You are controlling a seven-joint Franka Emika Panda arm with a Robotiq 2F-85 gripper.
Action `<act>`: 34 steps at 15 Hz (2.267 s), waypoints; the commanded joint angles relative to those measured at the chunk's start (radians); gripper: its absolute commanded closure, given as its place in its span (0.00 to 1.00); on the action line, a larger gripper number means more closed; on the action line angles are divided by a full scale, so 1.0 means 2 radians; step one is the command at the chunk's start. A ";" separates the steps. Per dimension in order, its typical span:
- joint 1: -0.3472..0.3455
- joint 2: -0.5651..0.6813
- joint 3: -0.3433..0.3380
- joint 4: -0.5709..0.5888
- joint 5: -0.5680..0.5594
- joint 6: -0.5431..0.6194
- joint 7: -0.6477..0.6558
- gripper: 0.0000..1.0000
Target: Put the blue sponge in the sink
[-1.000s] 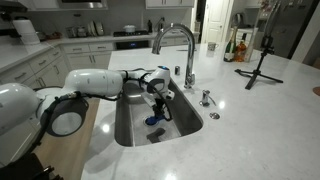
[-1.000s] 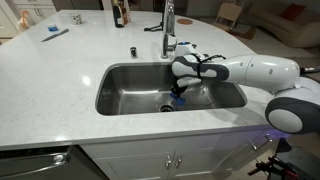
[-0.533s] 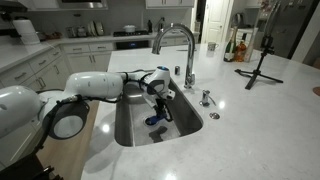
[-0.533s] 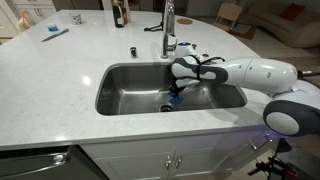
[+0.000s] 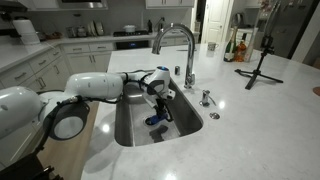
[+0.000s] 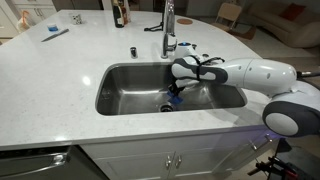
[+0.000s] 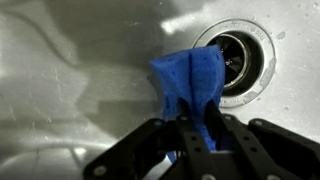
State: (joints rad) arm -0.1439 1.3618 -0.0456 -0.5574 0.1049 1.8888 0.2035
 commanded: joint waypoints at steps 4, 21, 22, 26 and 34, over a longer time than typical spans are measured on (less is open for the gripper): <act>0.000 0.000 0.000 0.000 0.000 0.000 0.000 0.69; 0.001 -0.001 -0.001 0.000 -0.002 0.002 0.000 0.42; 0.002 -0.002 -0.002 -0.001 -0.003 0.003 0.000 0.36; 0.002 -0.009 -0.002 -0.003 -0.003 0.002 0.000 0.06; 0.000 -0.038 0.004 -0.015 -0.001 -0.013 -0.029 0.00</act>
State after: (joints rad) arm -0.1439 1.3362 -0.0446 -0.5570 0.1036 1.8909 0.1834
